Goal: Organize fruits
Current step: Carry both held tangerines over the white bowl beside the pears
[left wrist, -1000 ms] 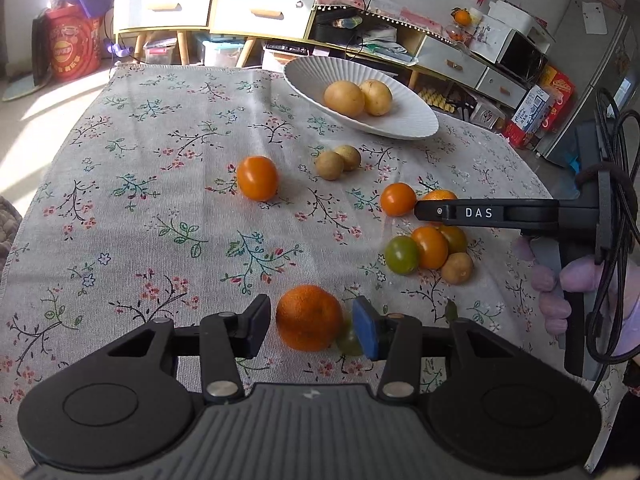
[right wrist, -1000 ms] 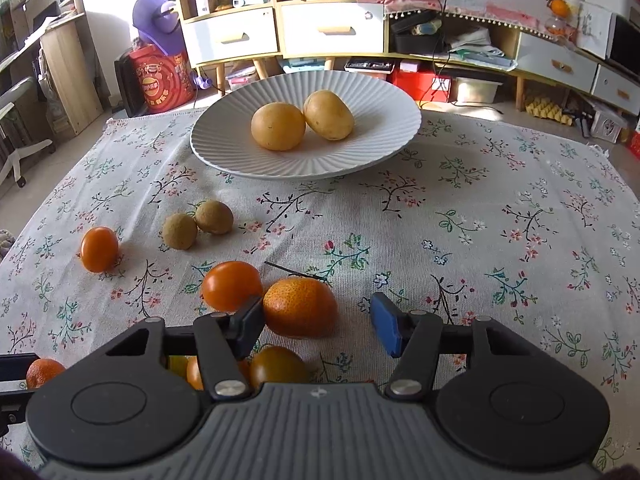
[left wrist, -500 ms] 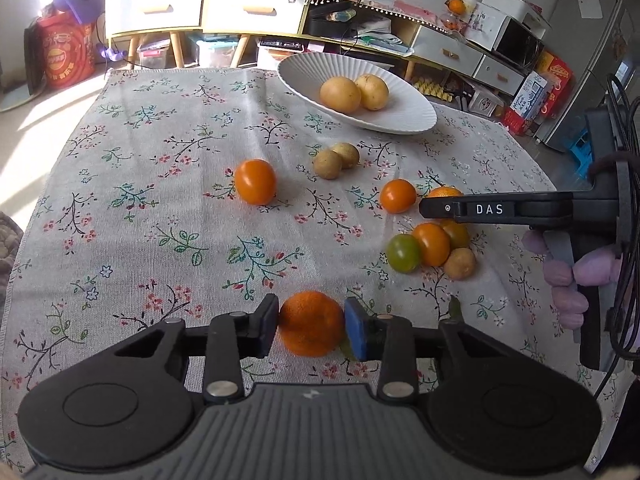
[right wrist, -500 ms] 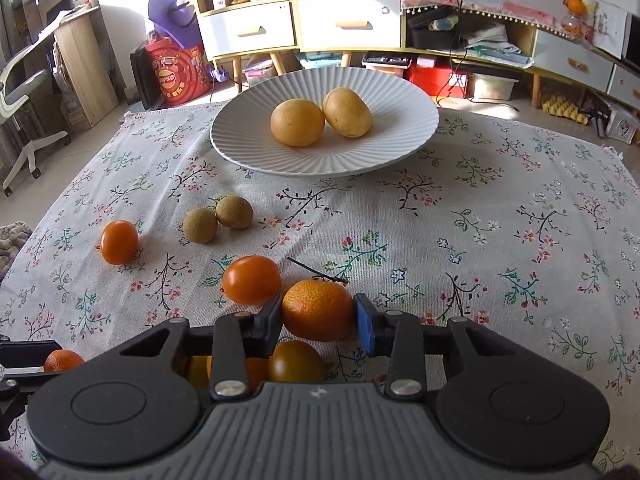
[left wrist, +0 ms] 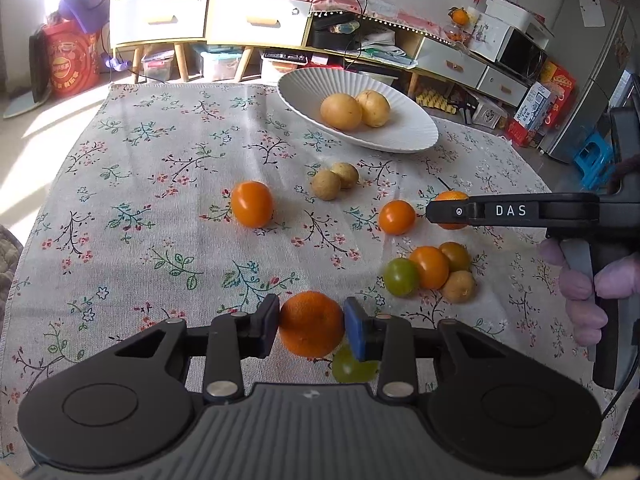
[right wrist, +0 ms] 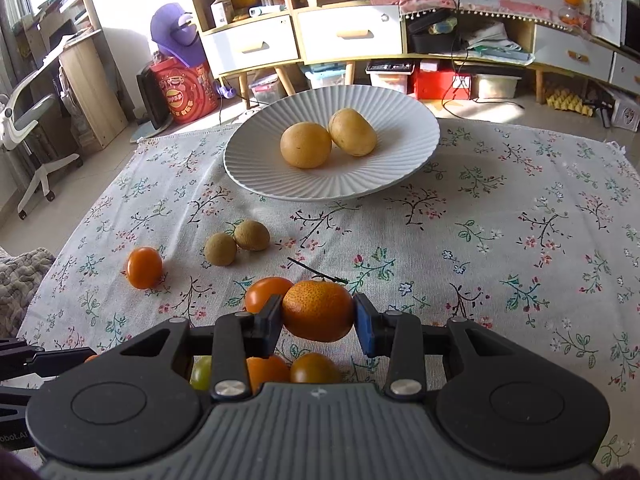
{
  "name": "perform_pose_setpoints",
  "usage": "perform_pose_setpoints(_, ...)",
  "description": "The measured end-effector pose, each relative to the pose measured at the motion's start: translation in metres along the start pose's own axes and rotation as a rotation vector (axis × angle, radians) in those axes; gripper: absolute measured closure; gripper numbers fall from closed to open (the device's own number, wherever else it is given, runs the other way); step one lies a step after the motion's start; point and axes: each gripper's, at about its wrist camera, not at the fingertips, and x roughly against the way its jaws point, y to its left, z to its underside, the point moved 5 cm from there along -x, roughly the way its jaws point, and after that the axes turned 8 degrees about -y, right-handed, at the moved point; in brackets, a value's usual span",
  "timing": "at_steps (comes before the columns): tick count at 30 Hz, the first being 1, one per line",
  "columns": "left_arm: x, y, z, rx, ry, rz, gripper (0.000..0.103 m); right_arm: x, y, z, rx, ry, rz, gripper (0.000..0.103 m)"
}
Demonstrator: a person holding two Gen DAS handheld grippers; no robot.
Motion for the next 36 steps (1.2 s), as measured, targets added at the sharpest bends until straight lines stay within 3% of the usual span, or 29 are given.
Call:
perform_pose_setpoints(13, -0.016, -0.03, -0.03, -0.004, -0.069, 0.025, 0.079, 0.007, -0.002, -0.013, -0.048, -0.029, -0.019, 0.069)
perform_pose_setpoints(23, -0.034, -0.044, -0.059, 0.06, -0.118, 0.03, 0.079, 0.008, -0.016, -0.035, -0.087, -0.061, -0.017, 0.069)
perform_pose_setpoints(36, -0.073, -0.061, -0.091, 0.054, -0.175, 0.04, 0.079, -0.015, -0.042, -0.07, -0.175, -0.09, -0.049, 0.069)
